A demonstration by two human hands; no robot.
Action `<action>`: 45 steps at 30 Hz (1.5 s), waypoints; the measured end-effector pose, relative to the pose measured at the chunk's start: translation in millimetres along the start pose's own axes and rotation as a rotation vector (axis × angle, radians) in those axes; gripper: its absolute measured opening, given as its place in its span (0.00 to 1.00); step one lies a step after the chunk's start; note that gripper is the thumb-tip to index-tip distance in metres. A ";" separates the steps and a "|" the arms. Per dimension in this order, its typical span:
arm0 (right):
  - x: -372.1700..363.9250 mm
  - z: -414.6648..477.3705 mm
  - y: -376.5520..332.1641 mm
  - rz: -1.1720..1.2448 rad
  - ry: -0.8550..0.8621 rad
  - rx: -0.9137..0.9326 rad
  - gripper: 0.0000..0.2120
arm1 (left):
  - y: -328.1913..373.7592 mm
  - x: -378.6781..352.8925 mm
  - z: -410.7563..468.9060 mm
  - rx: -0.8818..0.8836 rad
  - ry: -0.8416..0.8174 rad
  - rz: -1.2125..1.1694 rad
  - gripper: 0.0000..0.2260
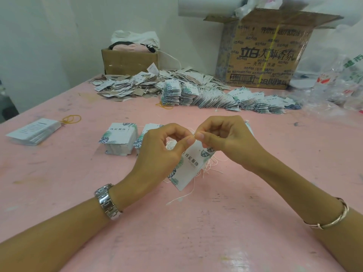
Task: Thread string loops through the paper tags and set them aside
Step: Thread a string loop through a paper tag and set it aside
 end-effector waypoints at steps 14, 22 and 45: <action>7.3 2.4 -1.4 0.001 0.015 0.035 0.04 | -5.2 -2.4 1.7 0.029 -0.003 -0.012 0.06; 2.1 -1.4 -2.7 -0.059 0.066 0.075 0.03 | 0.5 0.1 -1.3 -0.006 0.027 0.033 0.05; -22.4 -5.1 23.0 -0.161 0.084 -0.185 0.37 | 1.8 24.4 14.1 -0.068 0.223 -0.169 0.02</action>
Point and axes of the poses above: each hand's wrist, its own z-axis towards the middle knuckle, its own x-axis out of the back of the hand, y = z × x, the point moved 5 cm from there along z, towards the middle knuckle, and after that the axes turned 6 degrees about -x, right-handed, at the moved point
